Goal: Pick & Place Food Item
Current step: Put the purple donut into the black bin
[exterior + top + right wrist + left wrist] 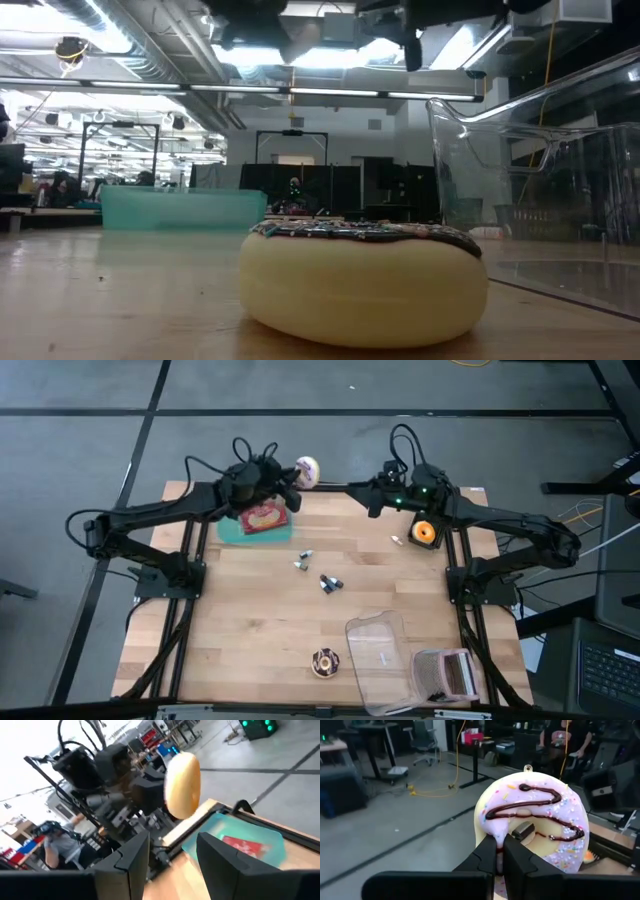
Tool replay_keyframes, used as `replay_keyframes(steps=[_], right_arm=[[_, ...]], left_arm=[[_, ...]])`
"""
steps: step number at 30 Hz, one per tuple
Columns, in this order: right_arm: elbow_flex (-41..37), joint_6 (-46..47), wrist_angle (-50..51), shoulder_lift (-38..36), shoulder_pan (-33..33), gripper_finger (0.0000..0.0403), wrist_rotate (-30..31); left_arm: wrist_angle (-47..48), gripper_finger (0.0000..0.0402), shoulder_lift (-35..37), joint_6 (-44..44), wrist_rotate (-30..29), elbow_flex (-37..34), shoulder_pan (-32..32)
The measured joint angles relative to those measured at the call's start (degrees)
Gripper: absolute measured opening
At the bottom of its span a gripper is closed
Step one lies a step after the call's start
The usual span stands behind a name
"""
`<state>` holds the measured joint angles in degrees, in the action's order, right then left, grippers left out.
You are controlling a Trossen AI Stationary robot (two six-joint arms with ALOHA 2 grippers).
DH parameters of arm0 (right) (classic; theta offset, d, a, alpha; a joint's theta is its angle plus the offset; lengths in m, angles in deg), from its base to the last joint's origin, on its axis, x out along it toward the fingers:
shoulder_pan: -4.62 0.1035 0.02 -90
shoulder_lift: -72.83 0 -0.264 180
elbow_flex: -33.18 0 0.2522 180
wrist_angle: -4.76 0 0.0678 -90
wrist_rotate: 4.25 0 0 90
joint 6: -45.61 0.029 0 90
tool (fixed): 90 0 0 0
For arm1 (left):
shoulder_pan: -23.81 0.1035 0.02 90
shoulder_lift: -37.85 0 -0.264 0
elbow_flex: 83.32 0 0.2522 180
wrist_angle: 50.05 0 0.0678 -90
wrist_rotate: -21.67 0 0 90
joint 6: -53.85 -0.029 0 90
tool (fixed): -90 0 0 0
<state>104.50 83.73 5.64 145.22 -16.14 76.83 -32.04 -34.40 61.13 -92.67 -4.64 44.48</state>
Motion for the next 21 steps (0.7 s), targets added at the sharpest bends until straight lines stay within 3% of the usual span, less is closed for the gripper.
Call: replay_keyframes(steps=[8,12,21], right_arm=[[2.82,-0.77,-2.40,1.00,0.64,0.0162,3.62],[6.38,-2.40,-1.86,3.86,0.62,0.0162,3.46],[15.21,-5.32,8.25,10.92,0.61,0.0162,1.36]], left_arm=[[3.25,0.0009,-0.64,-3.88,0.25,4.10,-0.74],[2.85,0.0009,-2.70,-3.63,4.00,4.12,-1.07],[1.06,0.0009,-5.70,-5.07,2.95,4.93,-2.67]])
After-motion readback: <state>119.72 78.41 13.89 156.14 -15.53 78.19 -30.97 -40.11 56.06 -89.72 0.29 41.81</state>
